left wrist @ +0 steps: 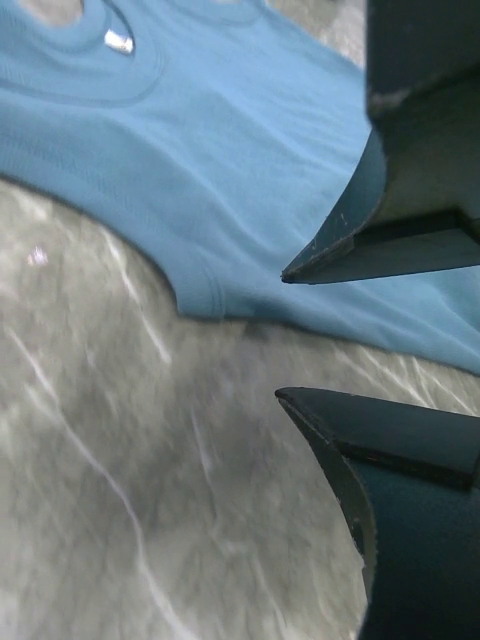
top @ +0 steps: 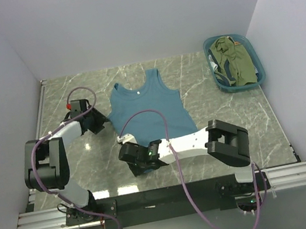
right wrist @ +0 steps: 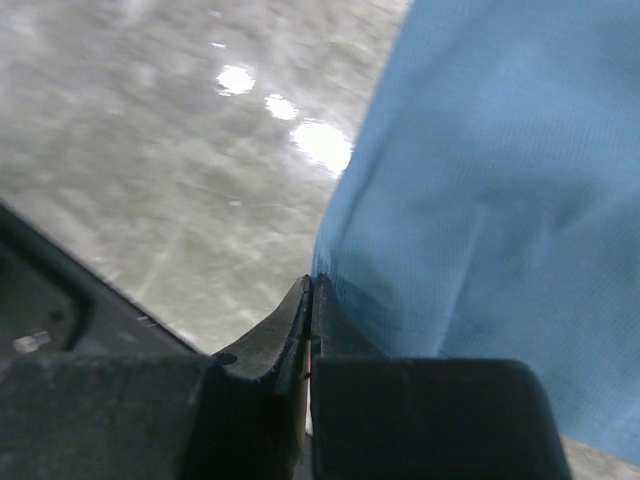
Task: Fold and stack the tank tops
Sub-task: Flatten the tank top out
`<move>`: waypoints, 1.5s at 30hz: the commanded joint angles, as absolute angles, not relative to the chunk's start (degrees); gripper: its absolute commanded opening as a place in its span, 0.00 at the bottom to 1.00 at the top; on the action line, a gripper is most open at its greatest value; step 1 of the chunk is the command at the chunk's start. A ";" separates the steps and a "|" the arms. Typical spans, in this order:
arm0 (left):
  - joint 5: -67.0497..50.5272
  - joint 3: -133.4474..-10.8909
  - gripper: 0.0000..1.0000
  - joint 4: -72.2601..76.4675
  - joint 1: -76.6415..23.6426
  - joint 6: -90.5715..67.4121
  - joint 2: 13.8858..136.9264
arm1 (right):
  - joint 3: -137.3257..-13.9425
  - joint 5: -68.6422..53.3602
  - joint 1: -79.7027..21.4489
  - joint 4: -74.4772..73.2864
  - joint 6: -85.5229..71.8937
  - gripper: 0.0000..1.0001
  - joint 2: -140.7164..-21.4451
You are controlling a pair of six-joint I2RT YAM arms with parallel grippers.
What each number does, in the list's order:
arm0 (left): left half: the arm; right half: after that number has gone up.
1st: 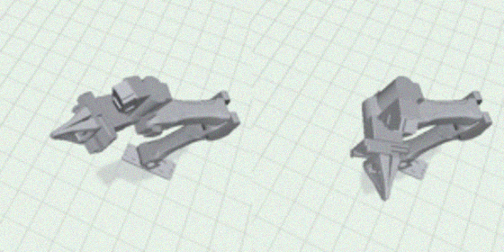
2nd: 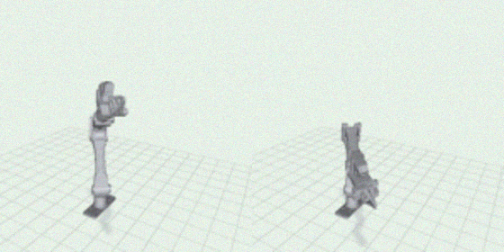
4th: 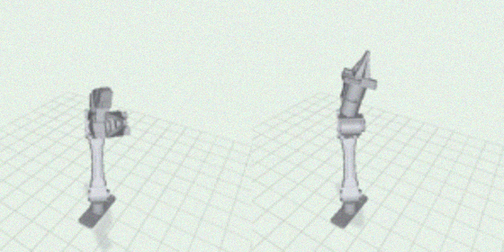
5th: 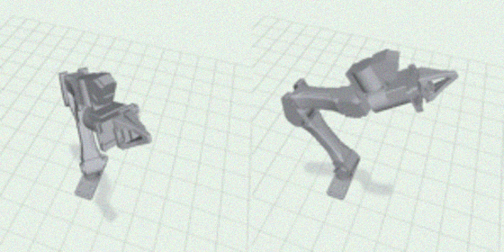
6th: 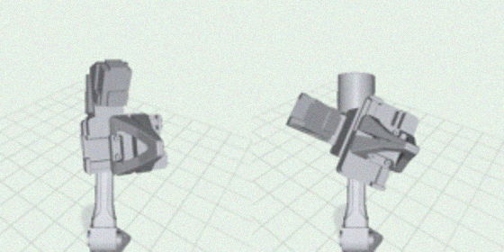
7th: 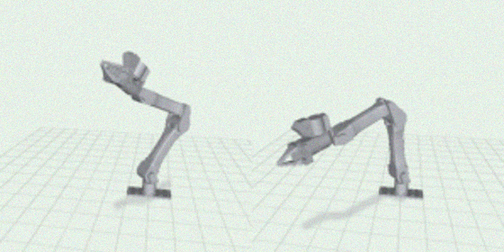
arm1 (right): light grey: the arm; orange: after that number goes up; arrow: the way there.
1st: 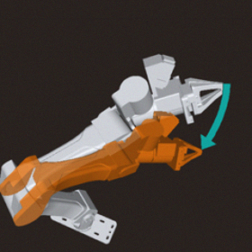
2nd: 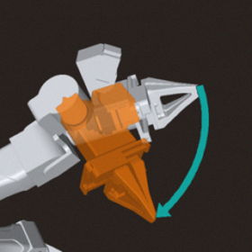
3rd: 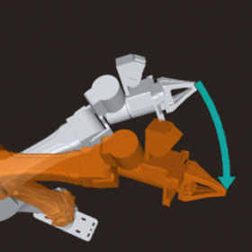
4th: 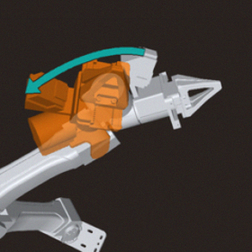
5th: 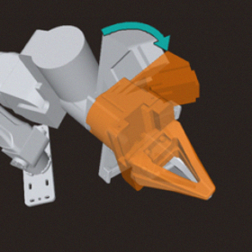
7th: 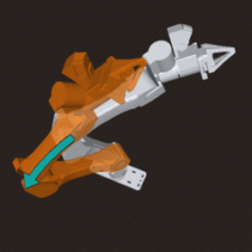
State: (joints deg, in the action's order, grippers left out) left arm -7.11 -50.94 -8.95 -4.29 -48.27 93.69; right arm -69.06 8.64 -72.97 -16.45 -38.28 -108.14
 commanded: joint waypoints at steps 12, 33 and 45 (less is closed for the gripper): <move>-4.14 -55.90 0.42 -4.39 -7.47 -49.48 101.86 | -67.50 3.60 -71.89 -12.83 -40.61 0.00 -100.90; 9.05 -64.59 0.01 -14.76 -7.91 -49.57 99.23 | -73.22 -5.71 -72.34 -10.29 -43.42 0.00 -105.57; 13.53 -78.38 0.00 -22.84 -16.34 -48.69 106.60 | -55.48 -9.32 -63.90 -1.50 -47.20 0.00 -91.95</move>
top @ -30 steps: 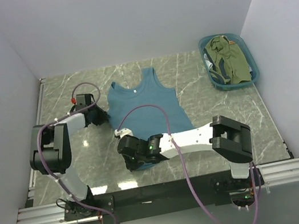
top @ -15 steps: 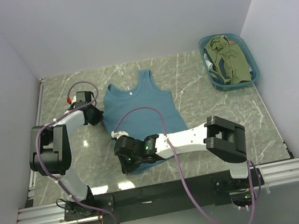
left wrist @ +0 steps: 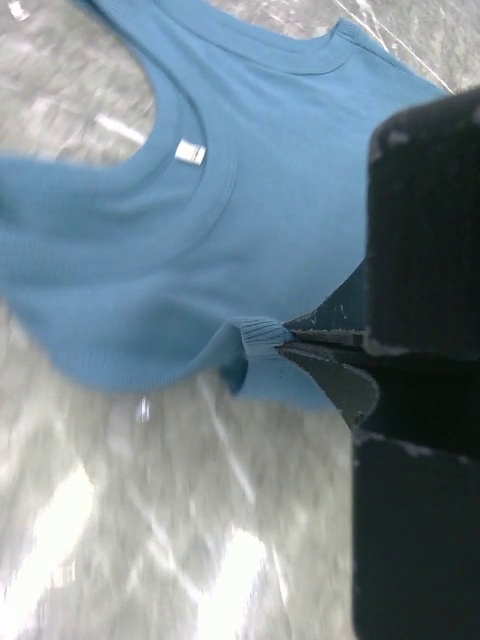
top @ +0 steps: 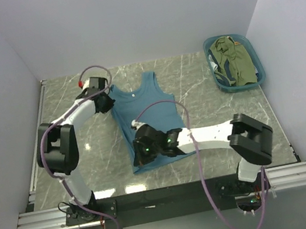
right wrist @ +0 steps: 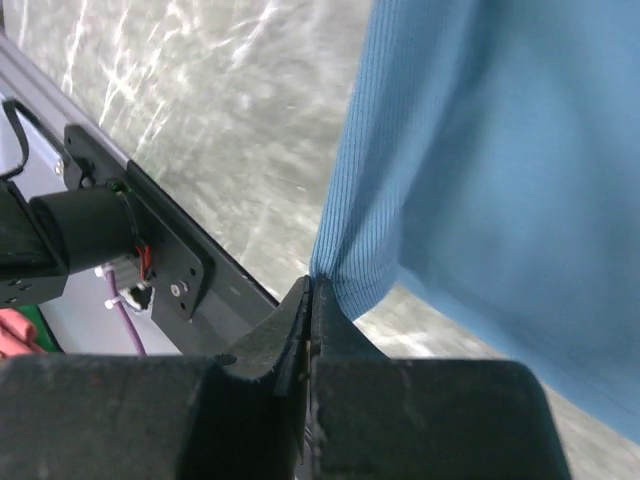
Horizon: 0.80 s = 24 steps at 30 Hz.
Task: Fold and stack the tank tops
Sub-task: Flatten the tank top out
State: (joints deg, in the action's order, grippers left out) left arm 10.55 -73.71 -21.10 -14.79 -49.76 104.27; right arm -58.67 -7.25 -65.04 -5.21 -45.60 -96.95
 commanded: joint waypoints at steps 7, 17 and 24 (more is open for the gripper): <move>14.67 -85.86 0.01 -25.13 -21.70 -48.78 113.11 | -45.36 -8.35 -60.12 2.46 -50.01 0.00 -85.52; 15.64 -91.14 0.01 -26.45 -26.28 -49.04 118.12 | -34.99 -3.34 -58.54 4.22 -52.64 0.00 -79.37; 15.03 -90.44 0.01 -25.32 -26.98 -48.96 118.39 | -32.78 -2.29 -58.10 4.83 -52.83 0.00 -78.84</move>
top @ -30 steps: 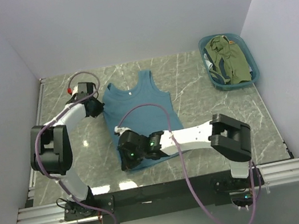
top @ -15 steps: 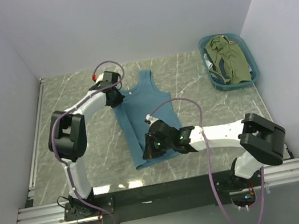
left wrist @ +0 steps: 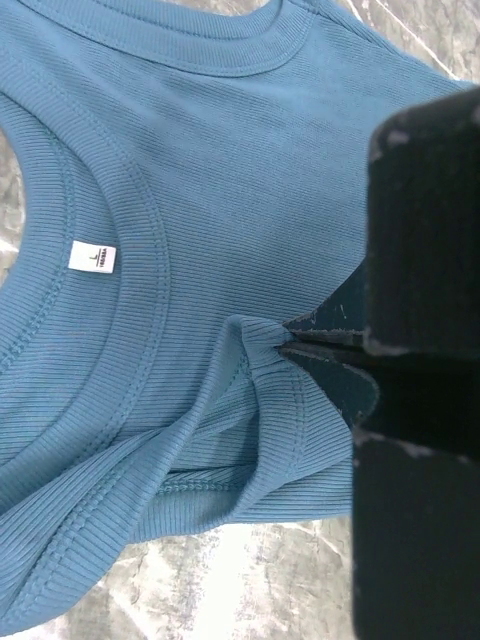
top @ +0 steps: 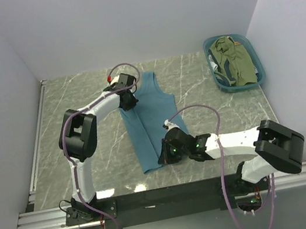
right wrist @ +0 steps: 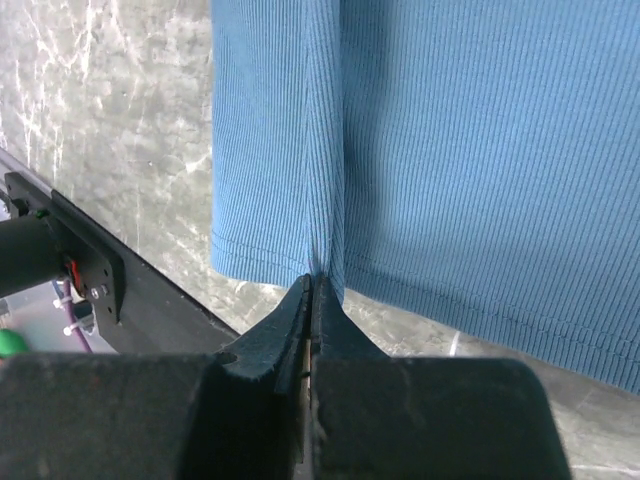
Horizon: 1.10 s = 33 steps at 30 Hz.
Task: Fold and stack the tank tops
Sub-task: Flatten the tank top out
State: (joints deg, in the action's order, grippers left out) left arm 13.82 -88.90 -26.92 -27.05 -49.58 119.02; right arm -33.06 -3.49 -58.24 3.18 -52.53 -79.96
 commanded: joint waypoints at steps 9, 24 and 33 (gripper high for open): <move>16.52 -86.41 0.01 -27.77 -20.76 -48.78 109.71 | -49.46 -2.81 -65.90 1.15 -47.90 0.00 -85.85; 15.74 -57.24 0.77 -28.48 -11.51 -53.60 79.65 | -58.11 -1.68 -69.26 -1.92 -42.89 0.56 -92.13; 12.30 -40.35 0.63 -31.63 -20.71 -63.87 62.59 | -40.01 15.11 -52.60 -20.91 -48.34 0.57 -66.12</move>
